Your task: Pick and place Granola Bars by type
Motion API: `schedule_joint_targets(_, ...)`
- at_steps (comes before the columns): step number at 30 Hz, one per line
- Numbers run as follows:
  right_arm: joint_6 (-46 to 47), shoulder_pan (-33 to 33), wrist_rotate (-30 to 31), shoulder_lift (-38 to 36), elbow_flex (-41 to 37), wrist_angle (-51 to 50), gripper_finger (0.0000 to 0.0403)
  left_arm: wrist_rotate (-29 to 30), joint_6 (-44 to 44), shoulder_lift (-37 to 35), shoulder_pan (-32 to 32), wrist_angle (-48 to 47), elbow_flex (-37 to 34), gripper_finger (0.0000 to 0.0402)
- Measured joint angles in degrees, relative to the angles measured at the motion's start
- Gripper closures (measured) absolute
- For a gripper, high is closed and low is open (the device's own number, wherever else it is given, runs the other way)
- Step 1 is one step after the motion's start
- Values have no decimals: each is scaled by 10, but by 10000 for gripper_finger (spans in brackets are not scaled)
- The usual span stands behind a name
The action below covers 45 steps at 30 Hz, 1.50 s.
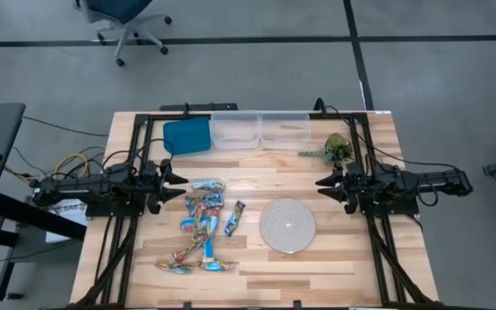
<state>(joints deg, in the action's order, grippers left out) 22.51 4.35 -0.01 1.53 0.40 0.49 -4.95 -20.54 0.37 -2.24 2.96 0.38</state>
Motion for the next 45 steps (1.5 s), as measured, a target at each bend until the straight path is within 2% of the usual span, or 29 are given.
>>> schedule_joint_targets(30,0,0,0,0,0,0,262,0,-4,0,0,0,0,219)
schedule_joint_targets(33,0,0,0,0,0,0,260,0,-53,0,0,0,0,219)
schedule_joint_targets(42,0,0,0,0,0,0,262,0,-278,0,0,1,0,219)
schedule_joint_targets(45,0,0,0,0,0,0,260,4,-321,0,0,1,0,219)
